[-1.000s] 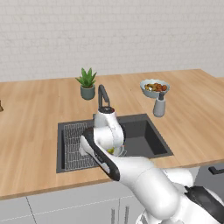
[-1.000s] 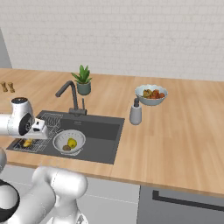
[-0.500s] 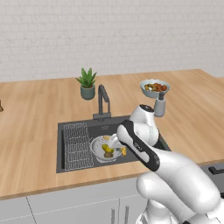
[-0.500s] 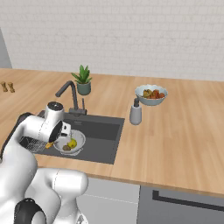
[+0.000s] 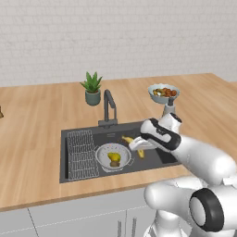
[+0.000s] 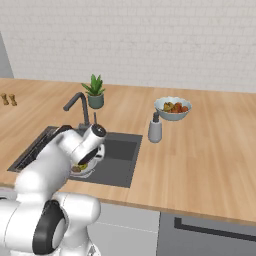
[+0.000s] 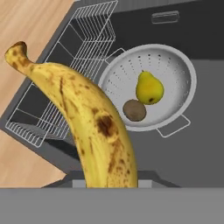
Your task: Put the colander in the sink, put the kiwi, pear, banana in the colander, and turn on the sink faucet and pour water over the colander.
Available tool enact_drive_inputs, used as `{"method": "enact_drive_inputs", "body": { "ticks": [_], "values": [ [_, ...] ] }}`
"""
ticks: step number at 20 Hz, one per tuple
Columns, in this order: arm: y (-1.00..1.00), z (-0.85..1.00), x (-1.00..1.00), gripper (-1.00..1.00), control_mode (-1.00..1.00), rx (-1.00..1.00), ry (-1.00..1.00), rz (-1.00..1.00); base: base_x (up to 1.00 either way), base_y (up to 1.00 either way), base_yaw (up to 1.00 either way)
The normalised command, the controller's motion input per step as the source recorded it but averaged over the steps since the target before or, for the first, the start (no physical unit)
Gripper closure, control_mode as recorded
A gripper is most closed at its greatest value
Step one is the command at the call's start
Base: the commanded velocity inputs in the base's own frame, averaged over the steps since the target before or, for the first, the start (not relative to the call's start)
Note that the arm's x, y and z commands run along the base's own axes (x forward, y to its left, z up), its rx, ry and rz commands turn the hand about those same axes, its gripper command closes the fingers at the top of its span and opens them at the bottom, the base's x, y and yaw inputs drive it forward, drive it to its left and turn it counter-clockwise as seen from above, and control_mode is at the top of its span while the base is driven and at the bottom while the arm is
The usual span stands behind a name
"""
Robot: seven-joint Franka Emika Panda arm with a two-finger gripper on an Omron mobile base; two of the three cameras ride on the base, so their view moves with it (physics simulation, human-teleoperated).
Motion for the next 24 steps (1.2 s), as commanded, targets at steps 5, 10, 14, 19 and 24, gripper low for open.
{"method": "enact_drive_inputs", "body": {
  "ticks": [5, 10, 14, 19, 24],
  "values": [
    [-0.01, 0.00, 0.96, 1.00, -1.00, 0.00, 0.09, 0.09, 0.00, 0.00, 0.00],
    [0.18, -0.17, 0.59, 1.00, -1.00, -0.08, 0.08, 0.09, 0.00, 0.00, 0.00],
    [0.24, -0.46, 0.35, 1.00, -1.00, -0.16, 0.04, 0.07, 0.00, 0.00, 0.00],
    [0.16, -0.49, 0.12, 1.00, -1.00, -0.07, 0.00, 0.05, 0.00, 0.00, 0.00],
    [0.00, -0.30, 0.00, 1.00, -1.00, 0.00, 0.00, 0.00, 0.00, 0.00, 0.00]
  ]
}}
